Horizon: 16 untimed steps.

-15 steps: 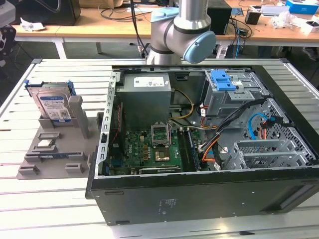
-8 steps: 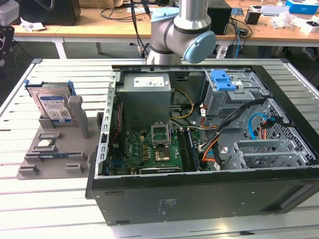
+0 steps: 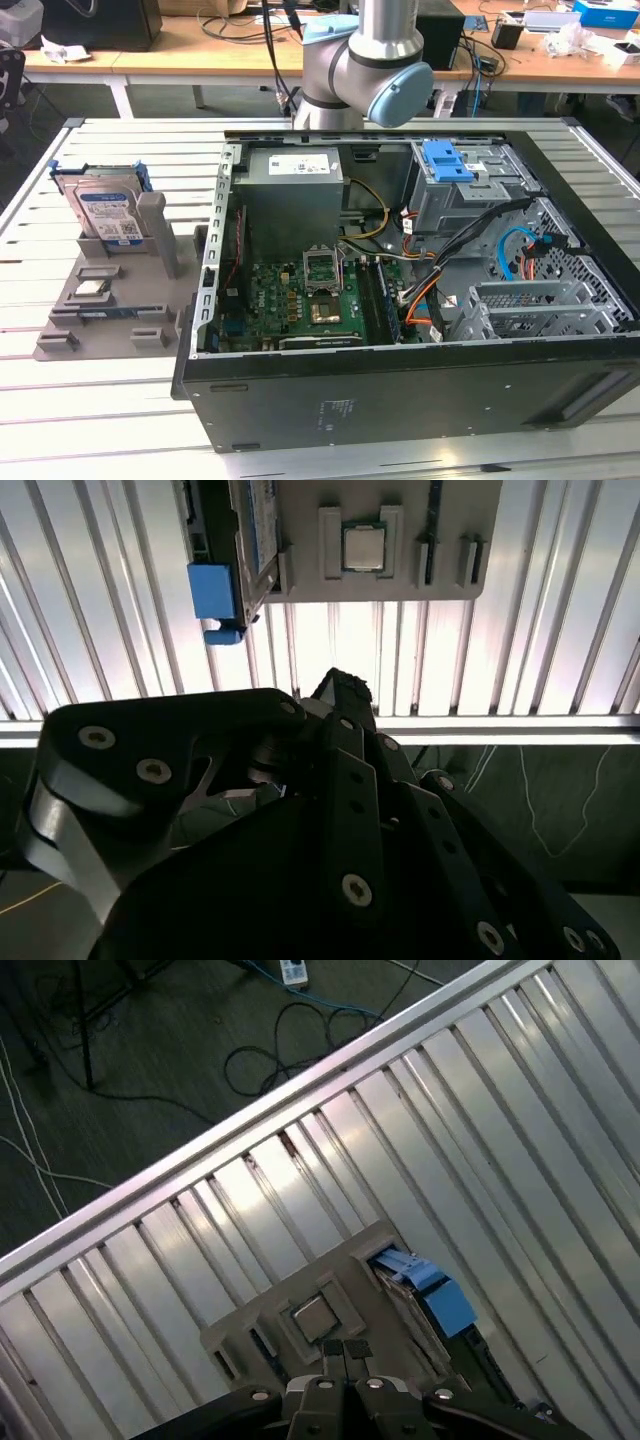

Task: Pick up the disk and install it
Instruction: 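Pick up the disk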

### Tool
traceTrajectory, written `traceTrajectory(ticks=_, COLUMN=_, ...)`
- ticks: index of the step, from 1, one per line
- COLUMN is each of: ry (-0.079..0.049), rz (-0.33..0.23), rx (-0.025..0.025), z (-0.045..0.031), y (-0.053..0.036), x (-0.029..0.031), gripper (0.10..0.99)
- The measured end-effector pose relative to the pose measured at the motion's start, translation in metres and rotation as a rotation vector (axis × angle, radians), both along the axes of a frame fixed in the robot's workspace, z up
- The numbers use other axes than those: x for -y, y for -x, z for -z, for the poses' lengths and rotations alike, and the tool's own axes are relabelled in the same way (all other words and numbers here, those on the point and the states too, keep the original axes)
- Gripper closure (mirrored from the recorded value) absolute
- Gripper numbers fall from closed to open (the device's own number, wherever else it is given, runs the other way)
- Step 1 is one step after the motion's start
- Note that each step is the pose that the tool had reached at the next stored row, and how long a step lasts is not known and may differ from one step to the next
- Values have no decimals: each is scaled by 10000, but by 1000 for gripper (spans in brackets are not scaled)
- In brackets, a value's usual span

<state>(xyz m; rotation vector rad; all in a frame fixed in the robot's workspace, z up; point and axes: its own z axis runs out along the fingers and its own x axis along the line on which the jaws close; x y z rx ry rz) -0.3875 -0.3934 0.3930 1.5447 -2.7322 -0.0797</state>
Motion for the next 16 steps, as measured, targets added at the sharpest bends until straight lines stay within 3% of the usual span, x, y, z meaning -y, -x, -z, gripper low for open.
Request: traceTrajectory(ticks=16, ry=-1, rz=-2714, rx=1, z=0, y=0, x=0, gripper=984)
